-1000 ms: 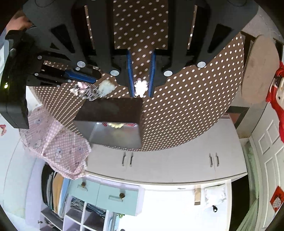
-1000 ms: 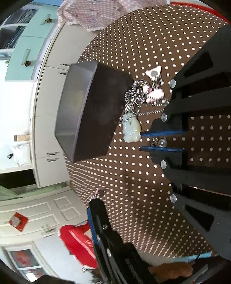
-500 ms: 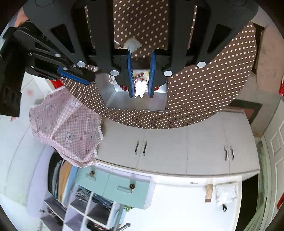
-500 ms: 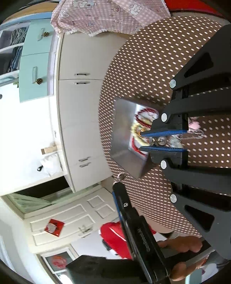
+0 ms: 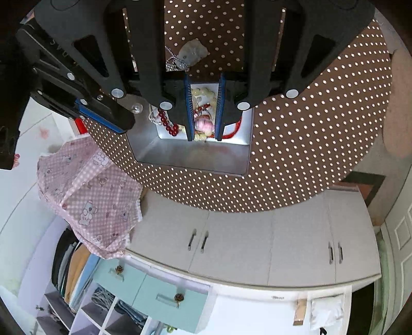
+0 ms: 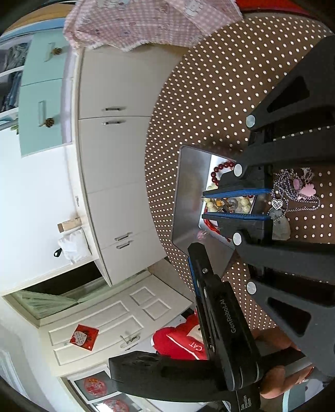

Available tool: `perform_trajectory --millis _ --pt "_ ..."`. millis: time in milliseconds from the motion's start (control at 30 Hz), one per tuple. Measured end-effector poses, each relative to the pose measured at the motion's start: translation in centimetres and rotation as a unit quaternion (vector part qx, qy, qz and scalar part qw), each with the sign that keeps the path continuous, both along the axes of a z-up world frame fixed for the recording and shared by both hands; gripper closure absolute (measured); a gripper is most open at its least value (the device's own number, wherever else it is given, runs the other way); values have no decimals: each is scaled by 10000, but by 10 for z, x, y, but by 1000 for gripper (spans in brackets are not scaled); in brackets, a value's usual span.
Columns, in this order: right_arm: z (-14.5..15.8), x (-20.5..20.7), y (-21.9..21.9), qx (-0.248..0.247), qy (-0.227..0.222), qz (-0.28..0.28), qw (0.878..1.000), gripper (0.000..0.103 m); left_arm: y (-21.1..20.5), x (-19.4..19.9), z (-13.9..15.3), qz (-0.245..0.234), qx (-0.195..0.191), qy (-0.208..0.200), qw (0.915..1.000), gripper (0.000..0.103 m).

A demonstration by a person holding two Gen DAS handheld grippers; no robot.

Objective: Organize jewelry
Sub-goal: 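Carry the white charm into the grey box and open the left gripper while the right grasps a small earring, then withdraw both grippers from the box toward the jade pendant and chains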

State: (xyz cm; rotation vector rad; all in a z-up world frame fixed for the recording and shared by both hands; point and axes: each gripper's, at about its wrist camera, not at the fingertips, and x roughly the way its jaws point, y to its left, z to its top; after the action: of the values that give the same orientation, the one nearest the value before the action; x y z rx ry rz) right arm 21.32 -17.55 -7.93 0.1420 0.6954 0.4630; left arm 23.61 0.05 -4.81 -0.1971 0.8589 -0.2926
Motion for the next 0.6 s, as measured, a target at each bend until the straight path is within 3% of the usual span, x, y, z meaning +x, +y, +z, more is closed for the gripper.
perform_trajectory --millis 267,333,367,400,600 --pt "1 0 -4 34 11 -39 10000 94 6 -3 1 -12 -140 0 9999 86" --pt "2 0 -6 83 24 -35 10000 93 8 -4 1 -24 -158 16 9999 74" --pt "1 0 -7 113 34 -31 9999 92 9 -4 2 6 -185 0 9998 51" --pt "1 0 -8 138 38 -35 9999 92 12 -8 4 97 -262 -106 9996 36" --pt "4 -5 -11 151 -10 -72 9999 91 22 -22 14 183 -309 -314 9989 36"
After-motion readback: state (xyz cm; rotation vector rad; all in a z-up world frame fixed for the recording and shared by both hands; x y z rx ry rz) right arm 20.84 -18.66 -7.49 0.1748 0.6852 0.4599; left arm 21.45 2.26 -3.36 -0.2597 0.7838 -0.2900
